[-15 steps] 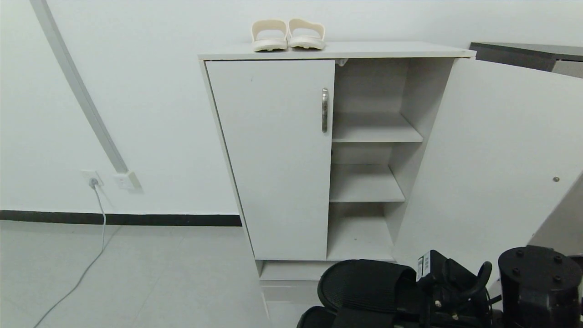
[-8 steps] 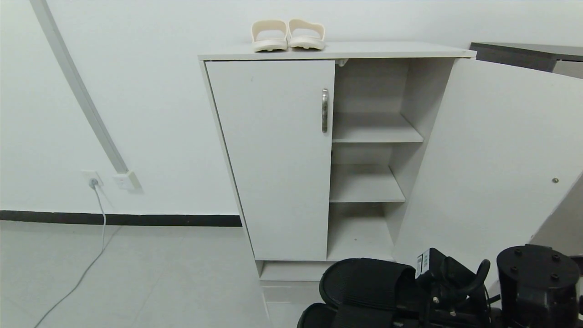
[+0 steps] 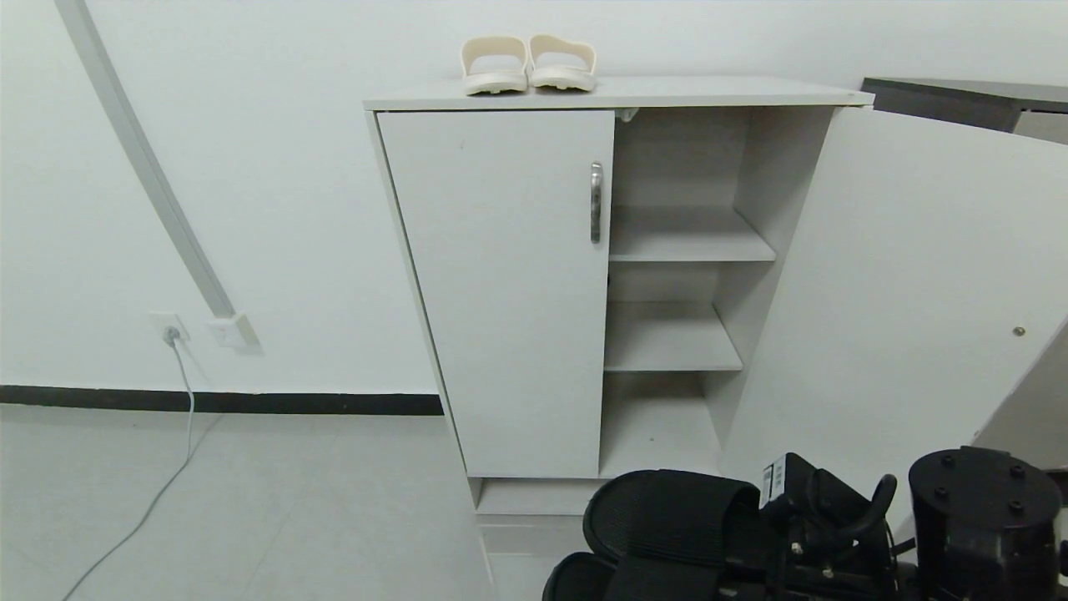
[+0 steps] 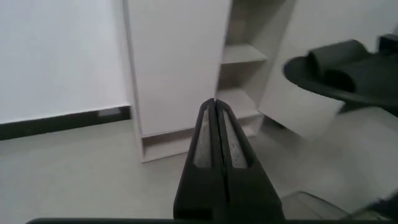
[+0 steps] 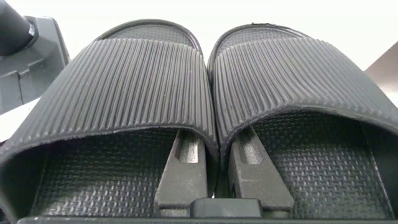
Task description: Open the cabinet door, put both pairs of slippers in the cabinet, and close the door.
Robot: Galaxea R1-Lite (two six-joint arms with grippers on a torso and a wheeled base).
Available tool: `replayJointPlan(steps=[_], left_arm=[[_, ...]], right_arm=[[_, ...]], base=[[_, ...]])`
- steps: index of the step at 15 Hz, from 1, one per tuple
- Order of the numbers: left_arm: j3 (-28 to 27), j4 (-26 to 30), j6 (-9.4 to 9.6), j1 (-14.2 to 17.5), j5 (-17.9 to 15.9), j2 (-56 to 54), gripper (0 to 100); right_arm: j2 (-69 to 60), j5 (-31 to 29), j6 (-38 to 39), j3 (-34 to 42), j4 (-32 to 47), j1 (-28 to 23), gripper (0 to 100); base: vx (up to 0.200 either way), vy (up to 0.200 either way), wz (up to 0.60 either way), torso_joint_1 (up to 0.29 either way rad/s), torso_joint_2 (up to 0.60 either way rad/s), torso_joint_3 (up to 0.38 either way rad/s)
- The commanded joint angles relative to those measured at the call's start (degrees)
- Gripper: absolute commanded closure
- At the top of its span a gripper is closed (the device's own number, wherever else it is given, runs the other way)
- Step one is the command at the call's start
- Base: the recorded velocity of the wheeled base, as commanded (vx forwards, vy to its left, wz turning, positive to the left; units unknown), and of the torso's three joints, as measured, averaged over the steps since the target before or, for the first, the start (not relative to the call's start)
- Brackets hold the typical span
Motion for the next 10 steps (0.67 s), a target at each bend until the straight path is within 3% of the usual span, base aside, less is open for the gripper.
replayJointPlan(steps=[1, 2, 3, 6, 8, 10], left_arm=[[0.13, -0.17, 0.96, 0.7, 15.81, -3.68, 100], [0.13, 0.0, 2.54, 0.7, 26.71, -3.68, 100], [0.13, 1.85, 4.47, 0.7, 30.93, -3.68, 100], [0.13, 3.17, 4.91, 0.61, 19.24, -3.68, 100], [0.13, 3.17, 5.0, 0.7, 19.5, -3.68, 100], [0.13, 3.17, 4.91, 0.61, 19.59, -3.68, 100]], right_arm=[[-0.12, -0.03, -0.04, -0.17, -0.05, -0.06, 100], [-0.03, -0.29, -0.04, -0.52, -0.05, -0.06, 100], [0.14, -2.31, 0.13, -1.49, 0.04, 0.02, 100], [3.75, -17.34, 4.53, -7.11, -0.05, 1.25, 100], [7.52, -29.38, 10.24, -12.47, -0.05, 3.1, 100], [11.74, -38.52, 11.21, -18.28, -0.05, 3.28, 100]], base=[[0.0, 0.0, 0.0, 0.0, 0.0, 0.0], [0.0, 0.0, 0.0, 0.0, 0.0, 0.0], [0.0, 0.0, 0.0, 0.0, 0.0, 0.0], [0.0, 0.0, 0.0, 0.0, 0.0, 0.0], [0.0, 0.0, 0.0, 0.0, 0.0, 0.0], [0.0, 0.0, 0.0, 0.0, 0.0, 0.0]])
